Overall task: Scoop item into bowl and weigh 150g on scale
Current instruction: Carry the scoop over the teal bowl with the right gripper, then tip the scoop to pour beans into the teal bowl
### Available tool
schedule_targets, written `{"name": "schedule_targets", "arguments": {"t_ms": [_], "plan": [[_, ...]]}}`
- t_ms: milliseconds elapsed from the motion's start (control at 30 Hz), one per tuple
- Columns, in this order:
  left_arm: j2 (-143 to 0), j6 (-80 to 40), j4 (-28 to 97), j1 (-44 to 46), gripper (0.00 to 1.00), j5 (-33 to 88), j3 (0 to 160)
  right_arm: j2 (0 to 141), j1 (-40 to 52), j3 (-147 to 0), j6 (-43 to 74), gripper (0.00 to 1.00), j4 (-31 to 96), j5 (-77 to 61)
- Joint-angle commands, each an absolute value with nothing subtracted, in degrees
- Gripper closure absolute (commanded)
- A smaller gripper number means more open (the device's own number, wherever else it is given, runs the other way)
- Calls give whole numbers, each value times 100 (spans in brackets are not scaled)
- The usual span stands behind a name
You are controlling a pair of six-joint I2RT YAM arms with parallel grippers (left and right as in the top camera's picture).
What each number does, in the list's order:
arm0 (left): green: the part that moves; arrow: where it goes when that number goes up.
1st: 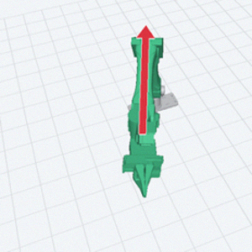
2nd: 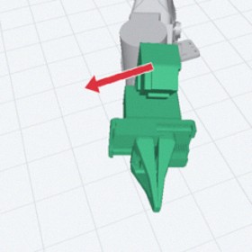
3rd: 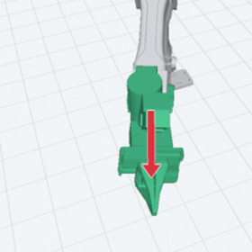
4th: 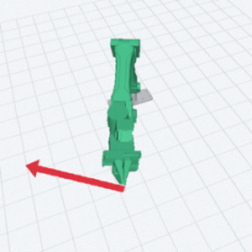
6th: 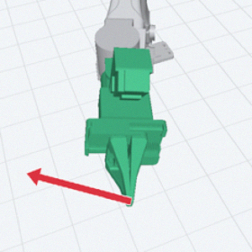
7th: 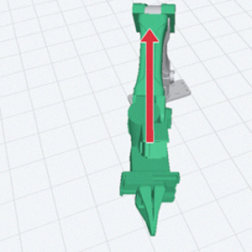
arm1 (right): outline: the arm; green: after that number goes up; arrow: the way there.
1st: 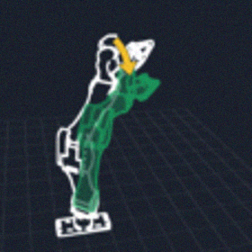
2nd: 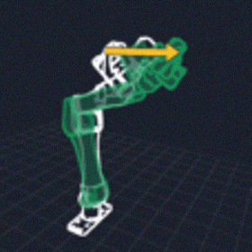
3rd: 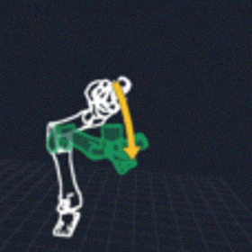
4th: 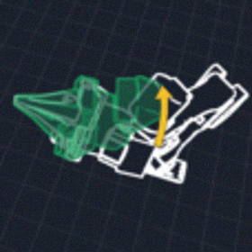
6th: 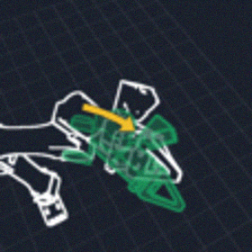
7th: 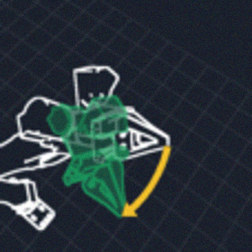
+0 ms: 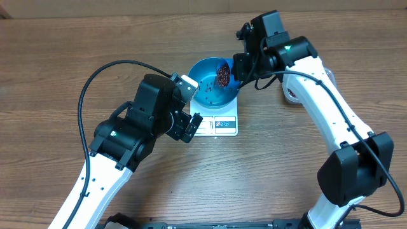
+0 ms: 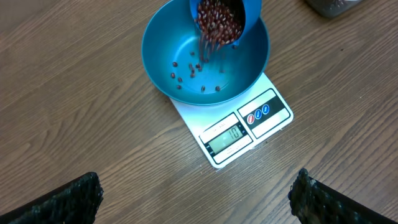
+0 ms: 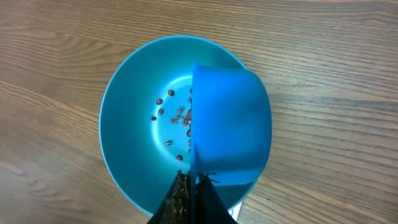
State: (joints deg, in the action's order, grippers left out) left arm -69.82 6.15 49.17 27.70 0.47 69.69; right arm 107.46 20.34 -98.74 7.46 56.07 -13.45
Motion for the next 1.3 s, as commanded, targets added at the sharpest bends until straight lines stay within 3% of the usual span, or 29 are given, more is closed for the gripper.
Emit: {"name": "schedule_targets", "arguments": {"t_ms": [0,833,1267], "plan": [[-7013,683,4912,2738,0,110,7098,10737,2198,-10090,746,96,5537,-808],[-7013,683,4912,2738,0,110,7098,10737,2700,-10090,399,96,5452,-377],[-7013,683,4912,2738,0,110,7098,10737,3343,-10090,73,96,5448,1267]]}}
